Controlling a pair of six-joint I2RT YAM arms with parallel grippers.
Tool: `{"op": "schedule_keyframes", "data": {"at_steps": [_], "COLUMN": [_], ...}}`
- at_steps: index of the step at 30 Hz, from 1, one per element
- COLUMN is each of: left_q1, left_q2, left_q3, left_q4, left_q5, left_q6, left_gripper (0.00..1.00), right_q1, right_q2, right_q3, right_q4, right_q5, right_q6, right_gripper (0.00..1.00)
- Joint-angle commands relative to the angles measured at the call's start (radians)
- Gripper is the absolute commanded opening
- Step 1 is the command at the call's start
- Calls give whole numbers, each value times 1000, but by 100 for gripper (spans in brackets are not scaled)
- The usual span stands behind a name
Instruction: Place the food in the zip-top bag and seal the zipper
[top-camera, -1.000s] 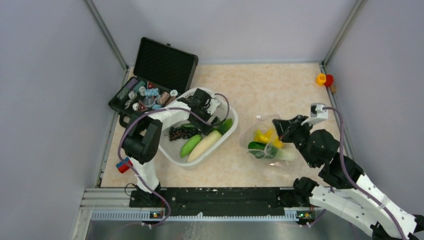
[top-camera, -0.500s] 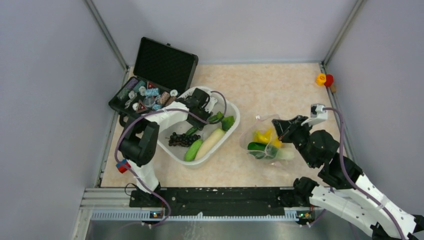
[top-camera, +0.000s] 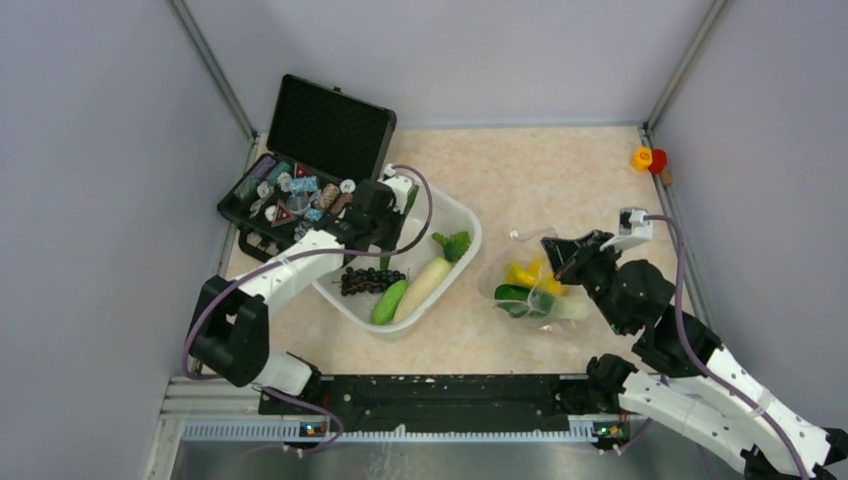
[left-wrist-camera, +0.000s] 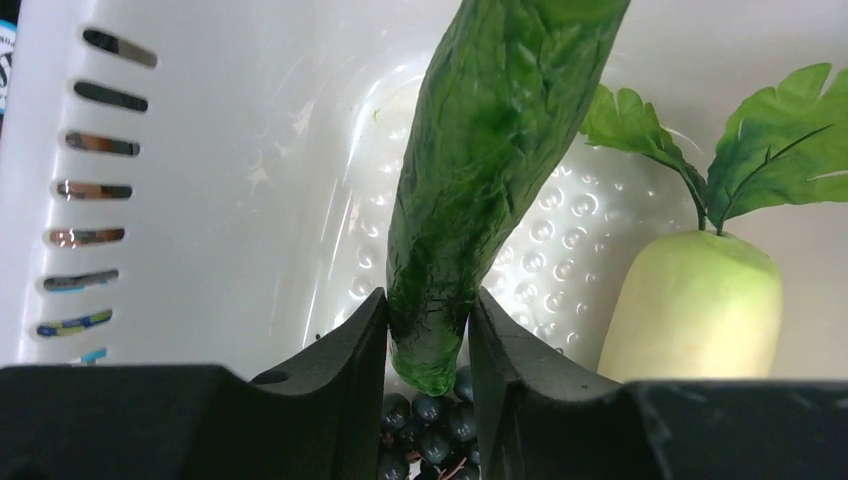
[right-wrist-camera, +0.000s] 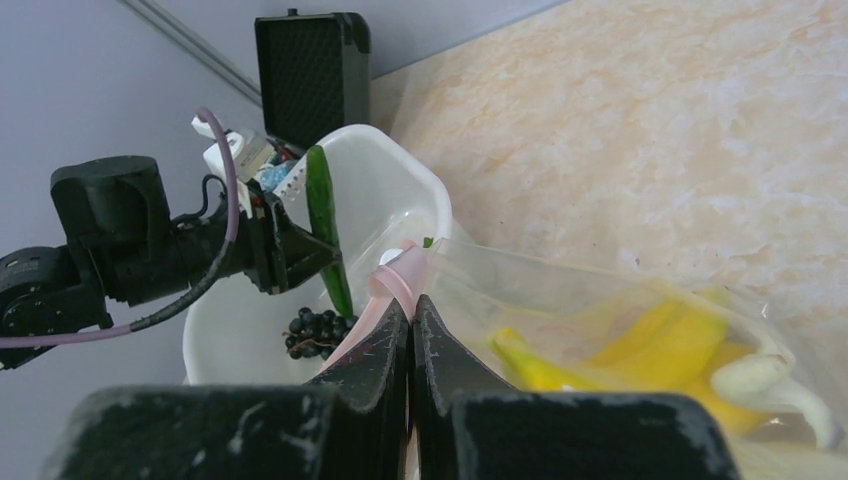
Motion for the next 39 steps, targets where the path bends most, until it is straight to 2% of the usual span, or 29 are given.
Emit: {"op": "schedule_keyframes", "data": {"at_steps": [1,9,19,21,26,29,33,39], "left_q1": [0,0,1,2,1,0,-5,-74], "left_q2": [-92,-286,-483,-525,-601,-619,-612,-552], "left_q3": [-56,-162,-213,-217,-247,-285,-380,-414], "left_q4": [108,251,324,359,527,710,1012,1191], "left_q5": [4,49,56,139,438,569,611,609], "left_q6": [-56,-123,-177,-213,-315,-418,-578,-635], "left_gripper": [35,32,31,32,34,36,36,35], "right_q1": [6,6,7,7,7,6,7,7], "right_q2": [20,55,71,78,92,101,116,124], "right_q3": [-8,-15,-28,-28,-32,-38,-49,-66], "right_q4": [64,90,113,116,142,163,200,237], "right_q5": [-12,-28,-37,-37,-46,-58,-88,-119], "right_q6": [15,19,23,24,24,29,35,59], "right_gripper": [0,0,0,0,0,0,0,0]}}
